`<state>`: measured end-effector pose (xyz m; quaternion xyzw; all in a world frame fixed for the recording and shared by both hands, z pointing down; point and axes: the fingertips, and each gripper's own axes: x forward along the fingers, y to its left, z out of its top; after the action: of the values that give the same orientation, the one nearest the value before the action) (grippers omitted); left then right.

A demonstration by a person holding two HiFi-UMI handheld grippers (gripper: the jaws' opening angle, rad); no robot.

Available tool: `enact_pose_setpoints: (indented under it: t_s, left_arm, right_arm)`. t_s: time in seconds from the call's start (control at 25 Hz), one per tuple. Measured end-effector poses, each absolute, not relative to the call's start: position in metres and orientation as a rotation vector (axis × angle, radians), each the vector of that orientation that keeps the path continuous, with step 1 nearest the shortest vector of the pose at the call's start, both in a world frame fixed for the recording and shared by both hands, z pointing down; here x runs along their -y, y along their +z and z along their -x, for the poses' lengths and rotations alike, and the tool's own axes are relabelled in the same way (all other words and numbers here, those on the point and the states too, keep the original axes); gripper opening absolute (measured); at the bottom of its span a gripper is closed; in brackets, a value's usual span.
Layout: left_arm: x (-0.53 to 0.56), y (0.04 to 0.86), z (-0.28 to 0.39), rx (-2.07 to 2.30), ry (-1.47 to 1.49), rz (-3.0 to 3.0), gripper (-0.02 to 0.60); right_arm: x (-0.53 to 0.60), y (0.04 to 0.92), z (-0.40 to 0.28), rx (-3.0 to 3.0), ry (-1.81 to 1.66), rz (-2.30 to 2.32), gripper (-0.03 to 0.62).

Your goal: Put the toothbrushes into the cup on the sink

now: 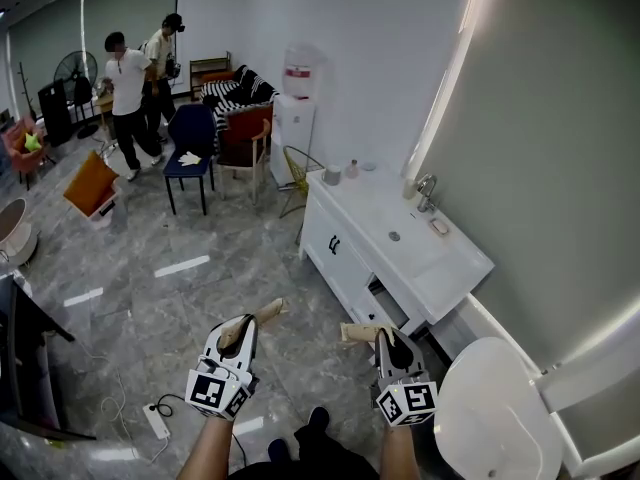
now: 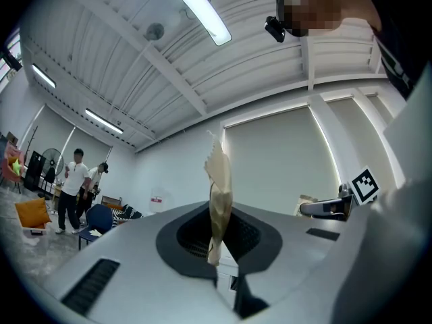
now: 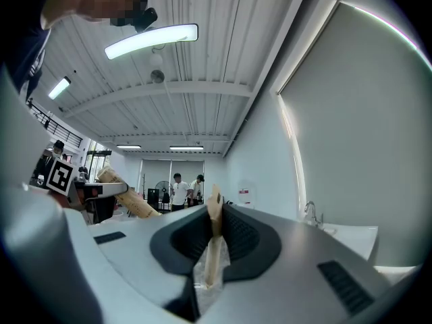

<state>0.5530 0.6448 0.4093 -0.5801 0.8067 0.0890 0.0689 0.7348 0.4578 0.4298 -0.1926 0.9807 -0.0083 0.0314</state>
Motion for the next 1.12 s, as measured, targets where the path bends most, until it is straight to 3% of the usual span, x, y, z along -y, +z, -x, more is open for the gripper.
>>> enact_pose_setpoints:
  t_s: [1.12]
  left_arm:
    - [-0.562, 0.423, -0.482, -2.467, 0.258, 1.692, 0.029]
  right_arm:
    - [-0.365, 0.443, -0.649, -3.022, -0.036, 0.502, 0.054]
